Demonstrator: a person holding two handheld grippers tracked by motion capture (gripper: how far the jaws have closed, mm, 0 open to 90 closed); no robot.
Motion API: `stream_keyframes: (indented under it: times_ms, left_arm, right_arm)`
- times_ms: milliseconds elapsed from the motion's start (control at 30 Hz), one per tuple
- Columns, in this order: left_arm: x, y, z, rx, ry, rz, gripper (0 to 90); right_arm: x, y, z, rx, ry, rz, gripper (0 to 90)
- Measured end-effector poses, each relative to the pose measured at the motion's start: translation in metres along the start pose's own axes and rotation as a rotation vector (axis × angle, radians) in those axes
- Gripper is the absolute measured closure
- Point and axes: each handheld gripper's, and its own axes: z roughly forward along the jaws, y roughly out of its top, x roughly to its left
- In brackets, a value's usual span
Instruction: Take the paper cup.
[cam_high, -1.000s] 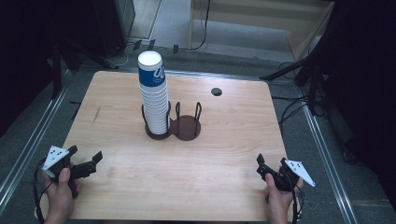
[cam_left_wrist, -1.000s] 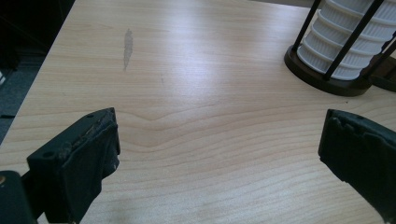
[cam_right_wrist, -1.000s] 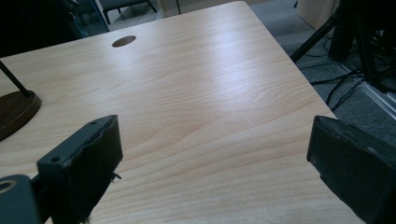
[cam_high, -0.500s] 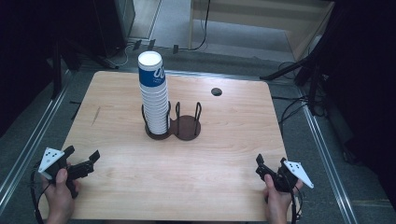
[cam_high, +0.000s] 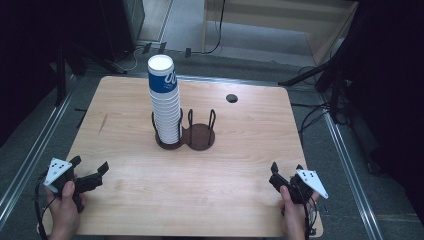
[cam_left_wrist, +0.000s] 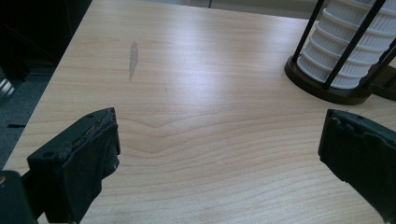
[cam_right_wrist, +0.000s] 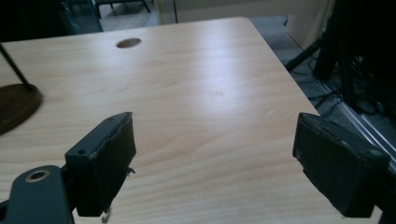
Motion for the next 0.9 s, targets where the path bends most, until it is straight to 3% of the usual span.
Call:
stream_keyframes:
  times_ms: [200, 467, 900]
  left_arm:
    - [-0.001, 0.001, 0.002, 0.013, 0.003, 0.015, 0.0]
    - [-0.002, 0.0, 0.001, 0.007, -0.007, 0.007, 0.0]
    - [-0.003, 0.0, 0.002, 0.009, -0.002, 0.022, 0.0]
  right_arm:
    - [0.014, 0.013, -0.007, -0.033, 0.047, -0.008, 13.1]
    - [0.046, 0.032, -0.007, -0.057, 0.128, -0.05, 13.1]
    - [0.081, 0.052, 0.003, -0.077, 0.169, -0.073, 13.5]
